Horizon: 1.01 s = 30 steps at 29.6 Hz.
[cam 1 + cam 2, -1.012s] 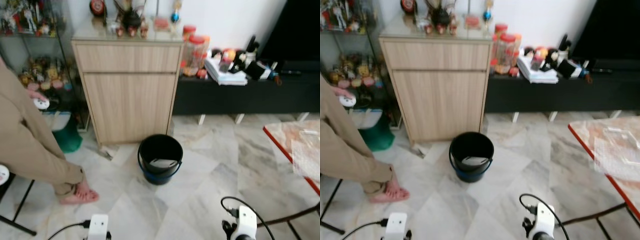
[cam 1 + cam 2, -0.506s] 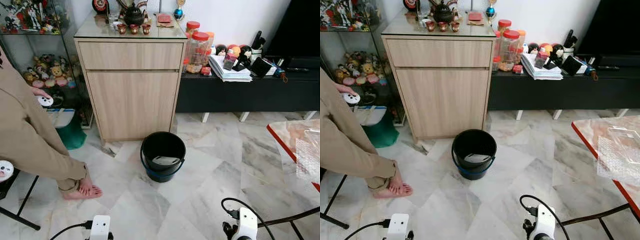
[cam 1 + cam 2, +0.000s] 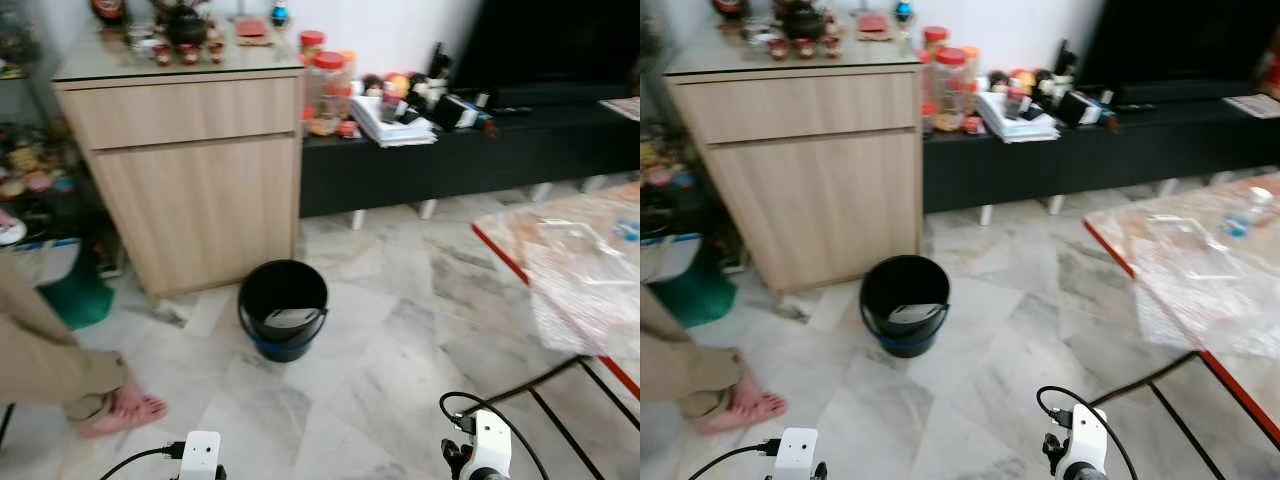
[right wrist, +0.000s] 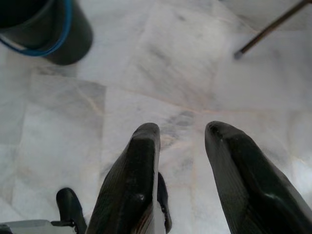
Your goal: Picking trash to rubbish bin
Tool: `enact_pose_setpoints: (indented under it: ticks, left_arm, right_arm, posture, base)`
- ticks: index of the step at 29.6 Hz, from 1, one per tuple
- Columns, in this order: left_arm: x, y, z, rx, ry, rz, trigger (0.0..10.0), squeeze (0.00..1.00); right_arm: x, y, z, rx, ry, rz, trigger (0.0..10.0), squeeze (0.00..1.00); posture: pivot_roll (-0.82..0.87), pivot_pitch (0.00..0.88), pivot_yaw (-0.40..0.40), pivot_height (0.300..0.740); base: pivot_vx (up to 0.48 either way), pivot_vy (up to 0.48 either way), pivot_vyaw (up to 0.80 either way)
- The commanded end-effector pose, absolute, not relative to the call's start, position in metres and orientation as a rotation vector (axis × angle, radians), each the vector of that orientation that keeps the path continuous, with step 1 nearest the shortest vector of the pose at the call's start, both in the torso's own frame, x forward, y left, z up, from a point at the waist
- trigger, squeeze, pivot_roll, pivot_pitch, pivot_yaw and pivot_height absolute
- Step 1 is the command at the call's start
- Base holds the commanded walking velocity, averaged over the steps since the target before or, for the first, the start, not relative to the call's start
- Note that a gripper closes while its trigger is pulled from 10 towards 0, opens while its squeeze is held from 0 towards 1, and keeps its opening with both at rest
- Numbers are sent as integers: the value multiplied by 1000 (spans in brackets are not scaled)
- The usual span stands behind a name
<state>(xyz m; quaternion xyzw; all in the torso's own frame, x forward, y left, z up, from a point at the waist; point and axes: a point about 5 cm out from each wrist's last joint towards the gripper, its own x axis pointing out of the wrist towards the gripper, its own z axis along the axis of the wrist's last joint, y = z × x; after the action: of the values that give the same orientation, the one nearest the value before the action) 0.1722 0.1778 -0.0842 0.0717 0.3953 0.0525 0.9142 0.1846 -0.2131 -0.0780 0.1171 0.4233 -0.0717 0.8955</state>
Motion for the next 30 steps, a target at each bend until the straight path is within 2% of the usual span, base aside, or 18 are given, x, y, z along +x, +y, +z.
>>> enact_pose_setpoints:
  ticks: [1, 30]
  left_arm:
    - [170, 175, -86, 162, 833, 84, 10000, 0]
    - [174, 184, -84, 195, 848, 85, 10000, 0]
  right_arm:
    - [182, -215, -79, 235, 890, -157, 10000, 0]
    - [188, -209, -78, 252, 885, -167, 10000, 0]
  posture:
    - [-32, 0, -100, 740]
    - [-16, 0, -65, 740]
  base:
    - [0, 0, -788]
    - [0, 0, -791]
